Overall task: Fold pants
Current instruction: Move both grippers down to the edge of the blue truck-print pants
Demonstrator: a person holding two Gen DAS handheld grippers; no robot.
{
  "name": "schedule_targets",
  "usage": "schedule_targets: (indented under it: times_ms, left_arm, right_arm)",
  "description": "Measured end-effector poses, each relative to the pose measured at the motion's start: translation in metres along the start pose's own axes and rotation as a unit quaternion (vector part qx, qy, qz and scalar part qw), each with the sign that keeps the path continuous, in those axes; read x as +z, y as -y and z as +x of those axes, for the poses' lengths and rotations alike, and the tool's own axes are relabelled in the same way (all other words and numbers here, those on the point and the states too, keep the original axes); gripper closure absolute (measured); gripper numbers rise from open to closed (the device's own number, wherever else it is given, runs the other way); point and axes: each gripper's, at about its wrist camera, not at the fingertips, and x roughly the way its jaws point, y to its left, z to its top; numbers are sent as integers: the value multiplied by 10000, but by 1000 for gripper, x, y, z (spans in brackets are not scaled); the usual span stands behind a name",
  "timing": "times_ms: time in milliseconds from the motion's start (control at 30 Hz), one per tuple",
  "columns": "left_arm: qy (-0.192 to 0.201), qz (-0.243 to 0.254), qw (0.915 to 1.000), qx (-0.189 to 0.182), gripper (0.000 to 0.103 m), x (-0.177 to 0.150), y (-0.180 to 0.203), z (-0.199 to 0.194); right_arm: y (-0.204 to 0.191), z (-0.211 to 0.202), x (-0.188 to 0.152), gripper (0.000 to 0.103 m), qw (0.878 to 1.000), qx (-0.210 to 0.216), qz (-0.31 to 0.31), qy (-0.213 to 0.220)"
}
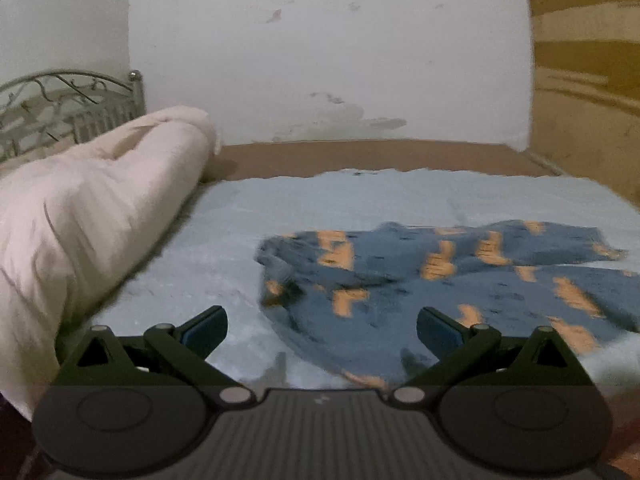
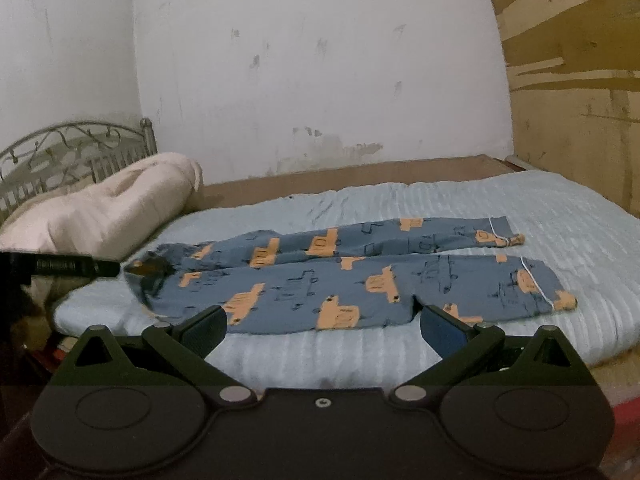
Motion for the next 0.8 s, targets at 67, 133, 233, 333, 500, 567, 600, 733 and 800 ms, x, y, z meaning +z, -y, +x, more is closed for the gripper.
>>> schedule_targets:
  times_ms: [67,133,233,333,500,567,600,733,800]
  left_arm:
    - [-42,21,9997,257,1,7,-6,26]
    - [-112,9,9986,514,1,11,-13,52]
    - [-249,-5,9961,843,1,12,-27,88]
    - [-409,-47,9925,1149,1,7,-42,115]
    - [-785,-311,9847,1525,0,-10,-70,137]
    - [-898,-381,9834,1529,0,-18,-78,136]
    - [-925,-410,9839,1476,0,-21,-80,134]
    - [-695,-314,9879,1348,1,-18,-78,116]
    - [-531,-274,9910,1196,1,-8,-72,110]
  right_arm:
    - [7,18,6,1,10000,17,-7,-89]
    - [14,35,12,1,9999,47,7,-124]
    - [19,59,15,1,9998,56,65,-161]
    - [25,81,14,1,9995,113,146,-242]
    - [28,110,6,1,9986,134,141,-488]
    - [29,118,2,1,9983,123,143,-544]
    - [30,121,0,1,9982,124,147,-565]
    - [33,127,-4,1,9980,170,173,-579]
    - [35,129,-3,1,9981,246,175,-544]
